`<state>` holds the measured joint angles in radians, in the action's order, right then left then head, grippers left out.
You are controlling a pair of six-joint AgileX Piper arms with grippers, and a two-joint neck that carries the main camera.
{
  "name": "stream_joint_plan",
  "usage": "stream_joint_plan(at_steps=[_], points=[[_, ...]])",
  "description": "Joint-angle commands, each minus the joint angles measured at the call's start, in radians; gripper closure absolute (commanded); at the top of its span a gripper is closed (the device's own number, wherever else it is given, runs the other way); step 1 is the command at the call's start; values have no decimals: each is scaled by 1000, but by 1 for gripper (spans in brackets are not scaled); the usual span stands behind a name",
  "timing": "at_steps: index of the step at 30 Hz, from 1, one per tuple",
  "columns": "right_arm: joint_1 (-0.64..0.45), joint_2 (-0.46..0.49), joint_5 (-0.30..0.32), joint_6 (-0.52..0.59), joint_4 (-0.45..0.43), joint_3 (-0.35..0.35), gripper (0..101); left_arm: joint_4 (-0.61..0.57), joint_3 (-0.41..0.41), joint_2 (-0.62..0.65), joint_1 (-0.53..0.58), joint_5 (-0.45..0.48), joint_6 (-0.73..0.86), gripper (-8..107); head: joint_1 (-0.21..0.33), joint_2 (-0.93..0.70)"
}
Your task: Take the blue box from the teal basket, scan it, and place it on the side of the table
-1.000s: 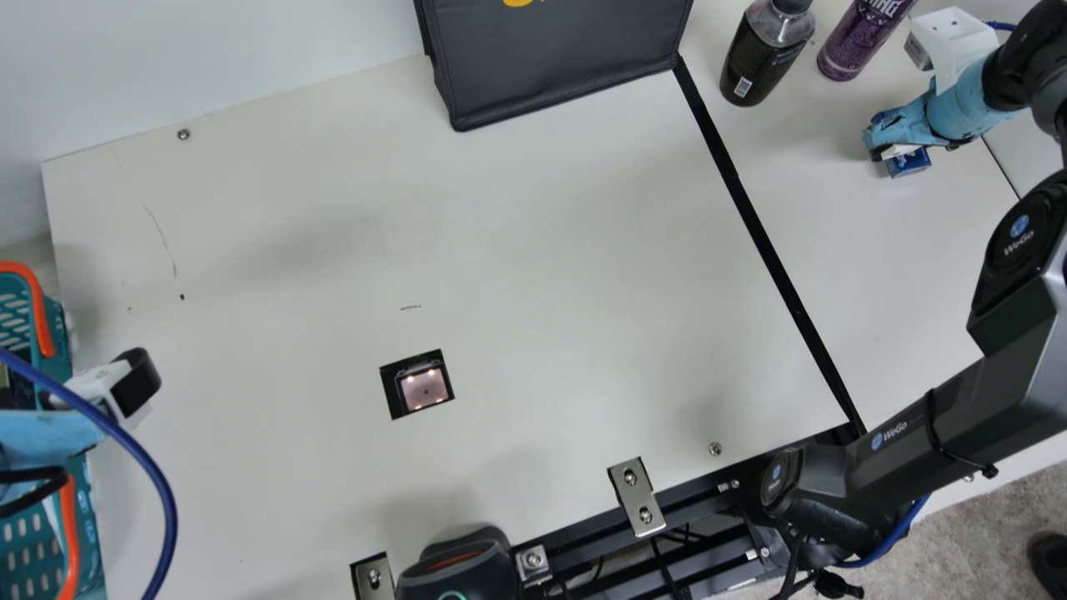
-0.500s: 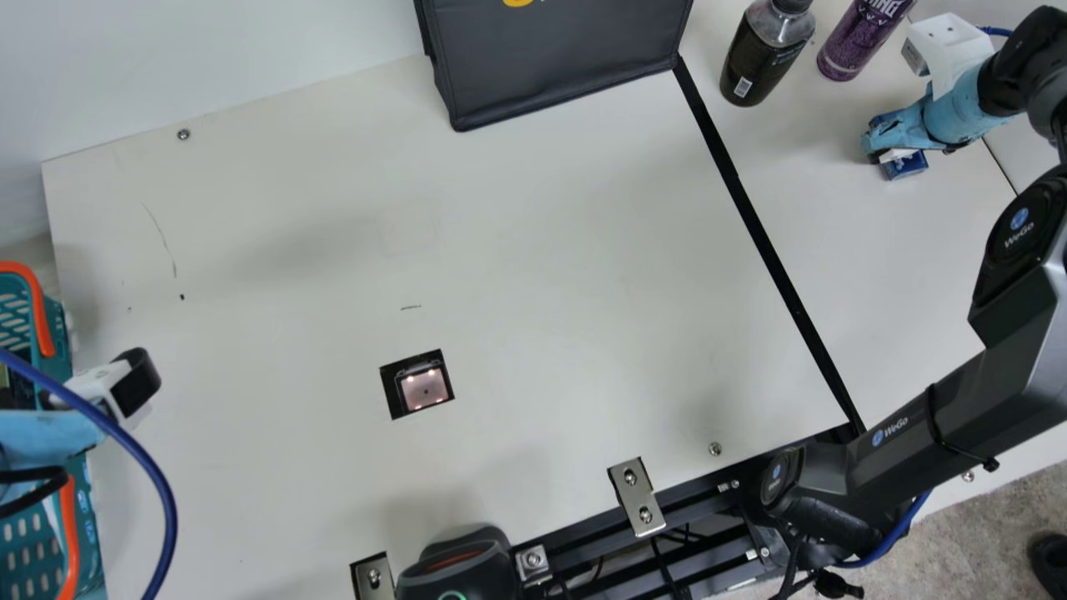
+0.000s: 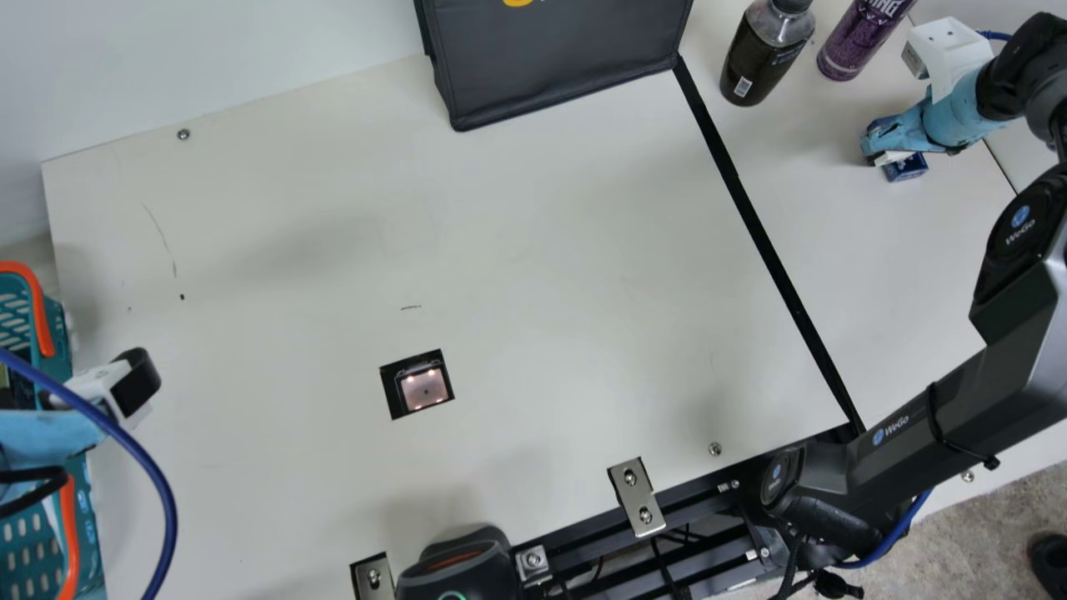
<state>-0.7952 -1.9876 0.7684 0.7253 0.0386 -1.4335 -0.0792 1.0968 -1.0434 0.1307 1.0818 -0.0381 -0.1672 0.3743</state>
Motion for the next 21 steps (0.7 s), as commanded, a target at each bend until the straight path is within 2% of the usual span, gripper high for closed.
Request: stream_joint_plan(at_steps=[1, 7, 13, 21], points=[[1, -1, 5, -5, 3, 3, 27, 0, 0, 0, 0, 0, 0, 9, 29, 2], [8, 41, 16, -38, 14, 7, 7, 0, 0, 0, 0, 0, 0, 9, 29, 2], [27, 141, 58, -111, 33, 29, 6, 0, 0, 0, 0, 0, 0, 9, 29, 2], [69, 328, 131, -238, 48, 79, 6, 0, 0, 0, 0, 0, 0, 9, 29, 2]])
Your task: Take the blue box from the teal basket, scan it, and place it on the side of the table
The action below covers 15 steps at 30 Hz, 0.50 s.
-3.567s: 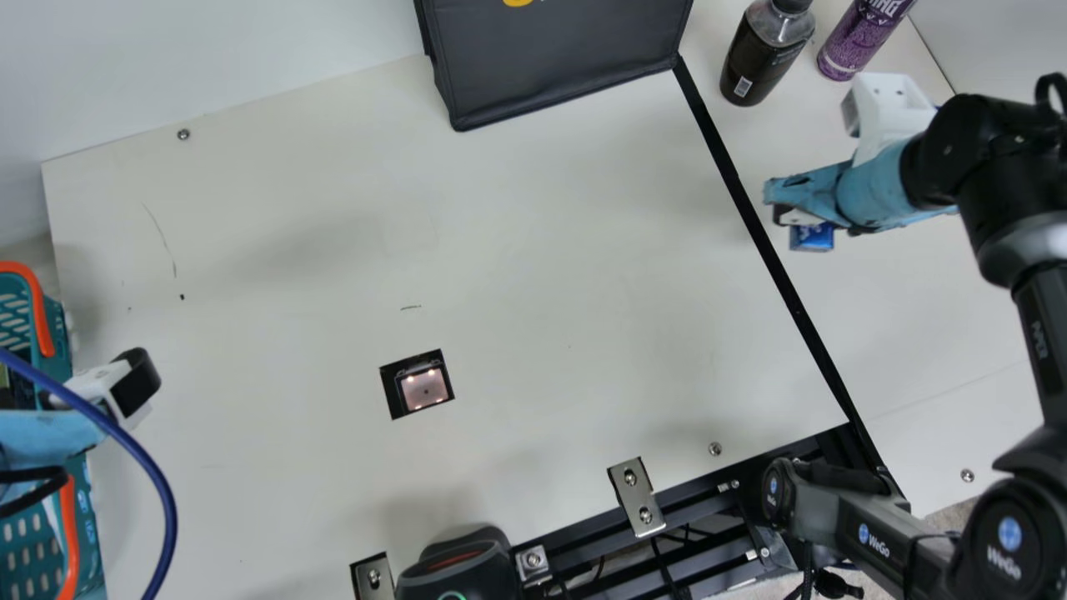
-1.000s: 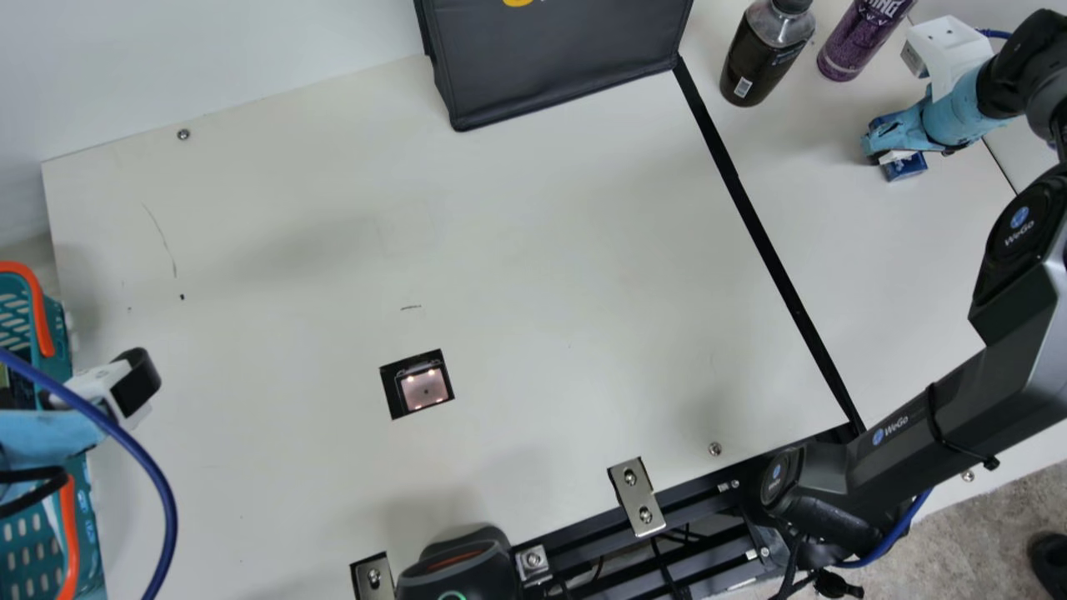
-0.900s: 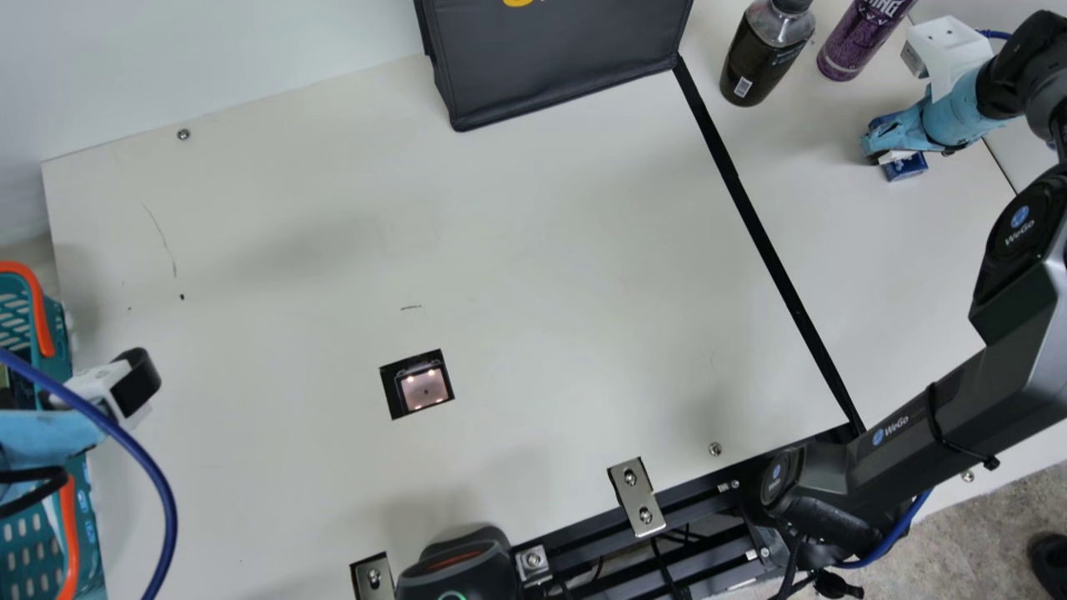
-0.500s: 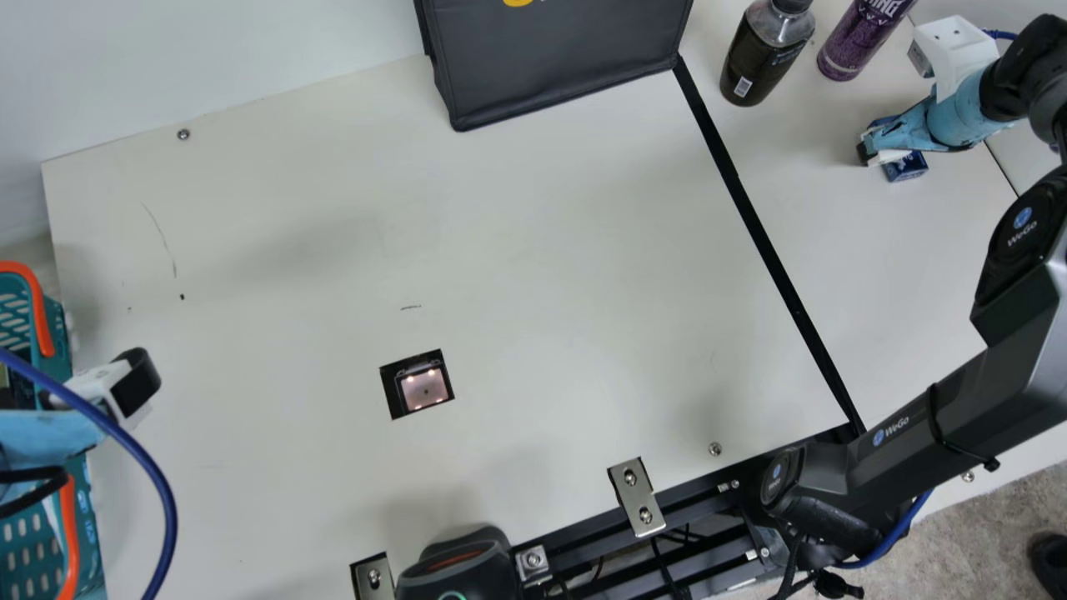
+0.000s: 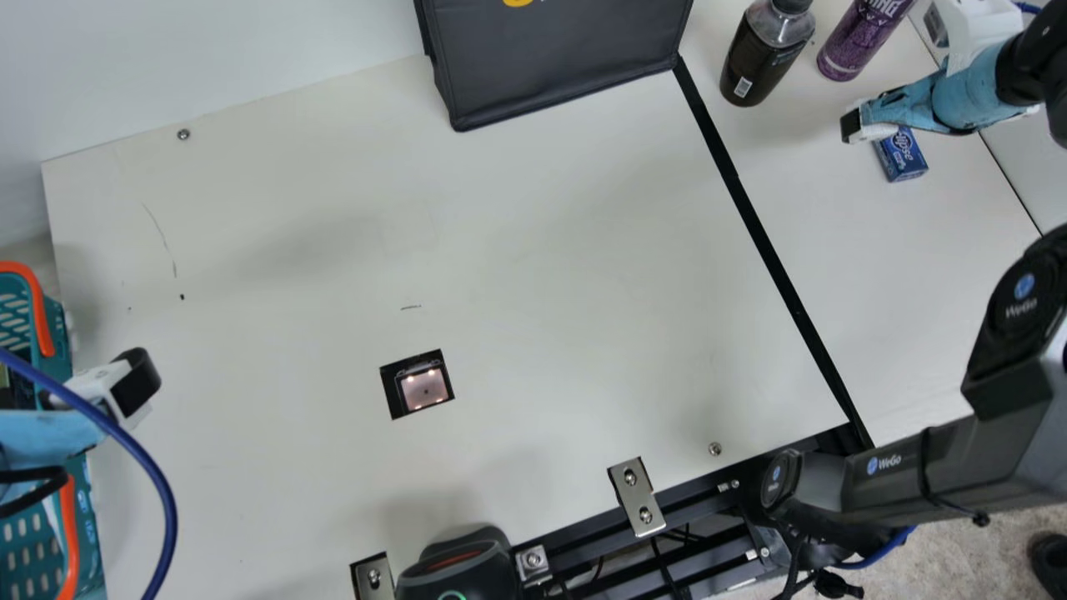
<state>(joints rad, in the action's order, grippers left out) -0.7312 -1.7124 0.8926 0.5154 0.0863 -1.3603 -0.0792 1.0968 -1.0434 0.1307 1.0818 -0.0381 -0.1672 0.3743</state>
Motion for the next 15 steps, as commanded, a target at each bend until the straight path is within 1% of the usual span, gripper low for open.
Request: stream_joint_plan(at_steps=[1, 8, 9, 10, 15], points=[[12, 80, 16, -45, 0, 14, 6, 0, 0, 0, 0, 0, 0, 9, 29, 2], [79, 283, 66, -163, -9, 84, 6, 0, 0, 0, 0, 0, 0, 9, 29, 2], [66, 205, 59, -131, -3, 69, 6, 0, 0, 0, 0, 0, 0, 9, 29, 2], [92, 251, 73, -155, -9, 81, 6, 3, 6, 17, -6, 8, 2, 9, 29, -21], [171, 338, 103, -199, -21, 88, 6, 19, 39, 105, -37, 48, 14, 9, 29, -137]])
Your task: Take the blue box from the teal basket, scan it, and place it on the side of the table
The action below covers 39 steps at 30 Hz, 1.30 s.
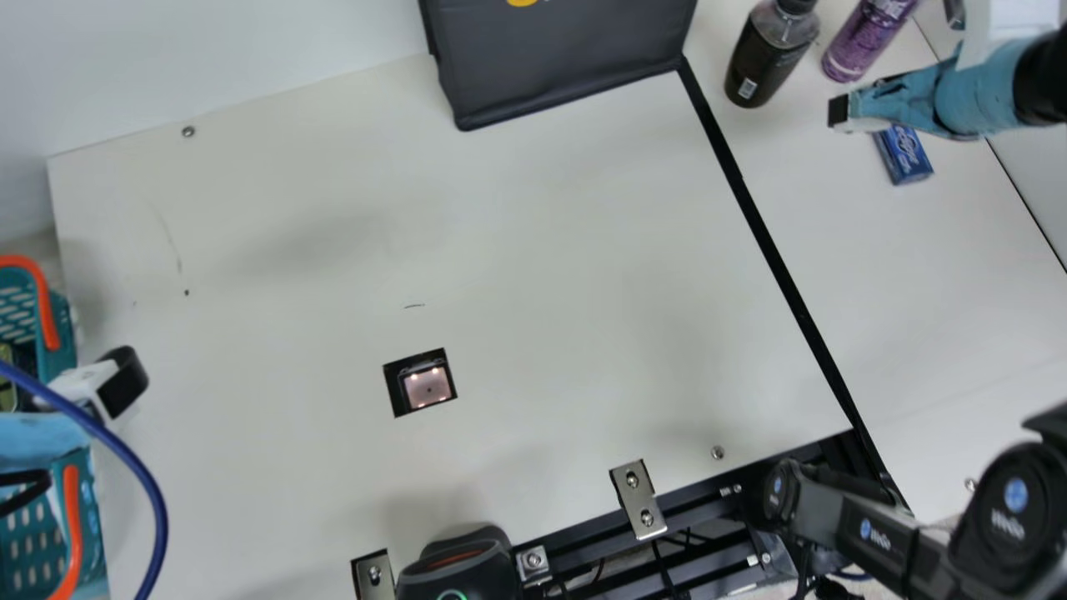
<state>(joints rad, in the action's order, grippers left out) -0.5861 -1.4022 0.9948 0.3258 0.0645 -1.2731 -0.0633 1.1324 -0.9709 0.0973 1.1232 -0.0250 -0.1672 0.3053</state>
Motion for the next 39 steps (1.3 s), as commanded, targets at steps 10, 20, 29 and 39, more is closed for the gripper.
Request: stream_joint_plan(at_steps=[10, 20, 29, 39], points=[[185, 203, 61, -97, -21, 16, 6, 36, 68, 207, -66, 86, 24, 9, 29, -278], [343, 378, 122, -185, -43, 31, 6, 36, 70, 217, -69, 90, 25, 9, 29, -278], [486, 536, 176, -264, -63, 45, 6, 36, 70, 217, -69, 91, 25, 9, 29, -278], [596, 657, 224, -326, -78, 55, 6, 36, 70, 217, -69, 91, 25, 9, 29, -278]])
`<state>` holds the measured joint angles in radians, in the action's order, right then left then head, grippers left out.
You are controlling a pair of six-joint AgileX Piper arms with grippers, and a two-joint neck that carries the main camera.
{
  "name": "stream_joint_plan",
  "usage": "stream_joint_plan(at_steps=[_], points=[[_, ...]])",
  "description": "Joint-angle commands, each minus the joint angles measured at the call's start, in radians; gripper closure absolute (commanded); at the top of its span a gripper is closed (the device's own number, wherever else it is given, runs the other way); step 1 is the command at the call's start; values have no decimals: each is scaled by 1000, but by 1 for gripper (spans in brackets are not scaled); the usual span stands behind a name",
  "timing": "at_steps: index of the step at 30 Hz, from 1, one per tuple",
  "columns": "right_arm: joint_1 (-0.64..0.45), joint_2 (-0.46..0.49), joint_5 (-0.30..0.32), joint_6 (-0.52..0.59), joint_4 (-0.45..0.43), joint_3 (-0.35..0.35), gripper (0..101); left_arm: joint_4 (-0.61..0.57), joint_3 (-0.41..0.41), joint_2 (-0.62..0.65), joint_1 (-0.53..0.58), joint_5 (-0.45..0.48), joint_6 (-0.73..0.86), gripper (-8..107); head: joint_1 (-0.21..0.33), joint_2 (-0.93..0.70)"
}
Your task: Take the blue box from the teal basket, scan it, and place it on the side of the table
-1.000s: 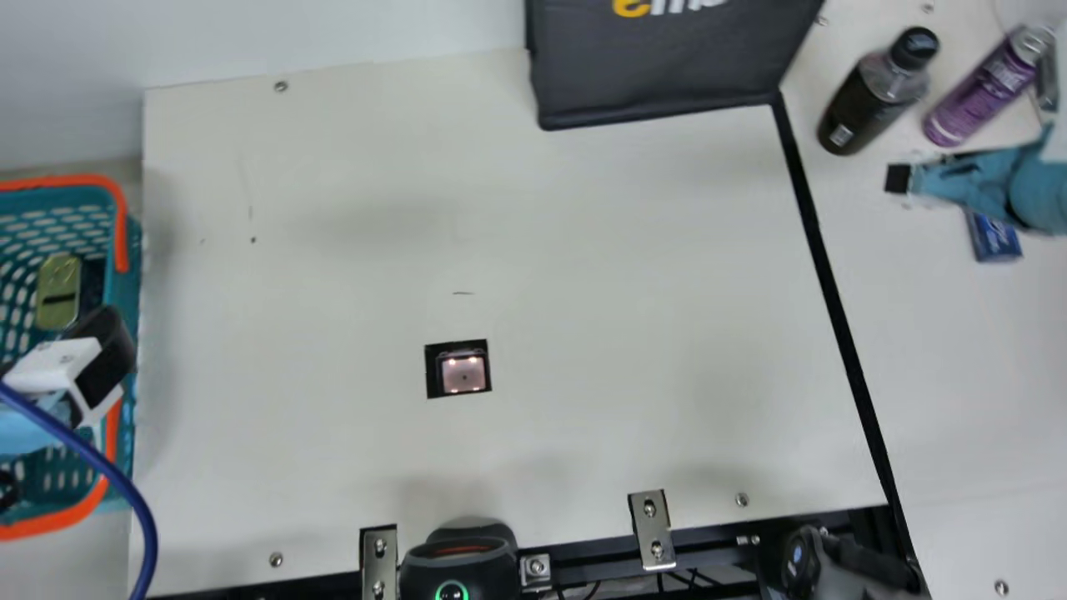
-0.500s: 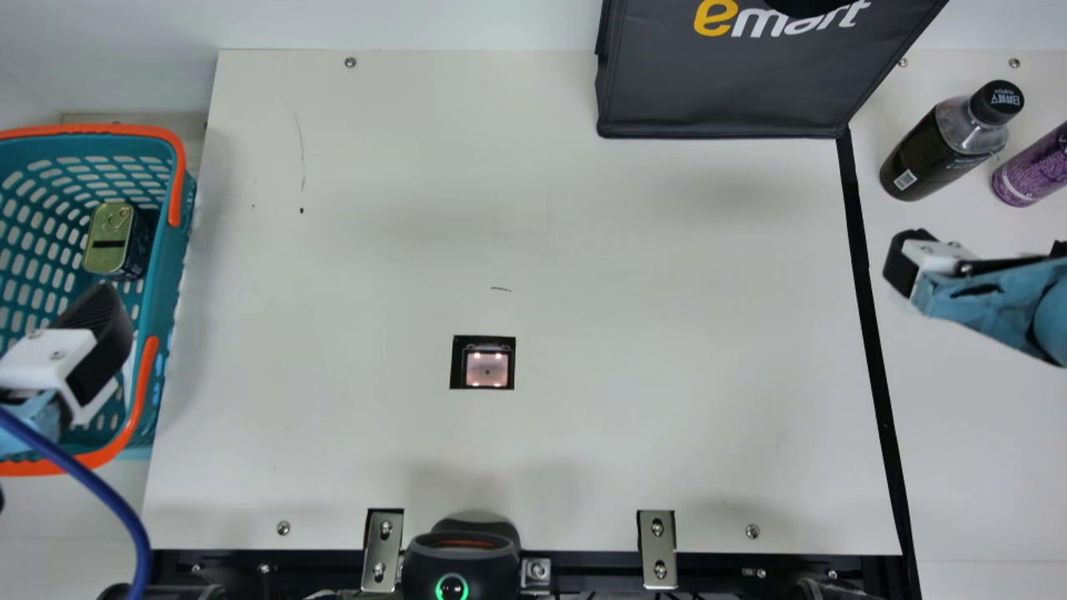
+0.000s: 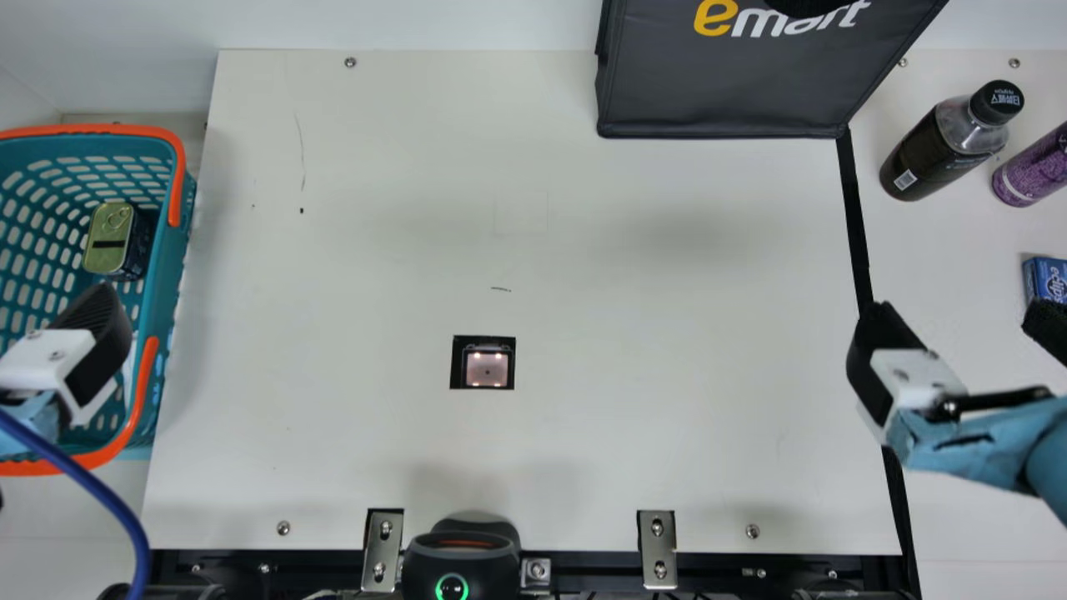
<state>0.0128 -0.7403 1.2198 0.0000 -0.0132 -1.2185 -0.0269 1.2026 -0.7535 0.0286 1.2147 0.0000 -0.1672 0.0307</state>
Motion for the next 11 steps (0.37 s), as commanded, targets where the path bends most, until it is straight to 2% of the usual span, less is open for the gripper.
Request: stream_joint_plan(at_steps=[1, 11], points=[[0, 0, 0, 0, 0, 0, 6, 0, 0, 0, 0, 0, 0, 9, 29, -3], [1, 0, 2, 0, -3, 0, 6, 0, 0, 0, 0, 0, 0, 9, 29, -3]])
